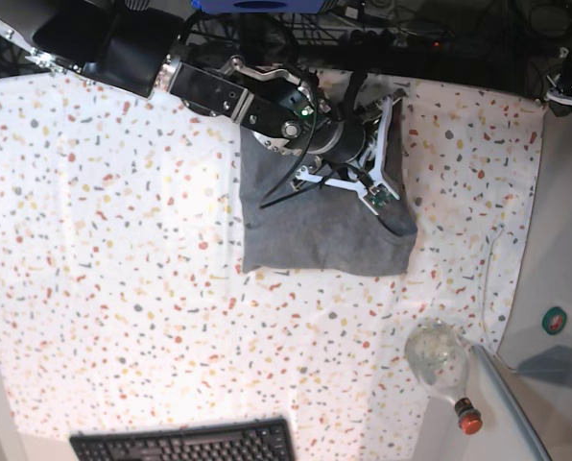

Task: Layout the t-shirt on the table in an organized manner, then fold the t-shirt properly
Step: 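Release the shirt and lift the right gripper away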

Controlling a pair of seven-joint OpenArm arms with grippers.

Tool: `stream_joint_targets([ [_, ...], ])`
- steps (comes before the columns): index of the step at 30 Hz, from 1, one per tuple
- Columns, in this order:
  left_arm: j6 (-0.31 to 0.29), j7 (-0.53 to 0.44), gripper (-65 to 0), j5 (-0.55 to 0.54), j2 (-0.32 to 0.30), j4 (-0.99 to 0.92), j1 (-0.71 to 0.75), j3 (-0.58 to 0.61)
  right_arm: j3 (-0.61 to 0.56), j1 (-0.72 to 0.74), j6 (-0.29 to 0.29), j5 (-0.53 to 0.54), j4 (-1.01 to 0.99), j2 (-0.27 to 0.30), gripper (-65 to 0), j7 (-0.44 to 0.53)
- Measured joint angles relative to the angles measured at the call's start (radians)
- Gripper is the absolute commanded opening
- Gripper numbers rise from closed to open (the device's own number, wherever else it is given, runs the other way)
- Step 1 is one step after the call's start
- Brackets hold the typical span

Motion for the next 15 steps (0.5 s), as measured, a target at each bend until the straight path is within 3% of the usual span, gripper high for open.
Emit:
stream_joint_targets([
  [5,0.000,0.000,-65.0,-0.001,0.000,0.000,0.000,0.002,0.081,0.014,-0.011,-0.011,0.000,0.034,-65.0,0.008],
  [9,0.000,0.000,-65.0,-0.001,0.000,0.000,-0.004,0.003,0.080,0.013,-0.003,-0.004,-0.061,0.025,-65.0,0.008],
  [15,0.000,0.000,-65.0,0.000,0.000,0.003,-0.003,0.011,-0.043,0.010,-0.010,-0.006,-0.112,0.003,-65.0,0.010],
])
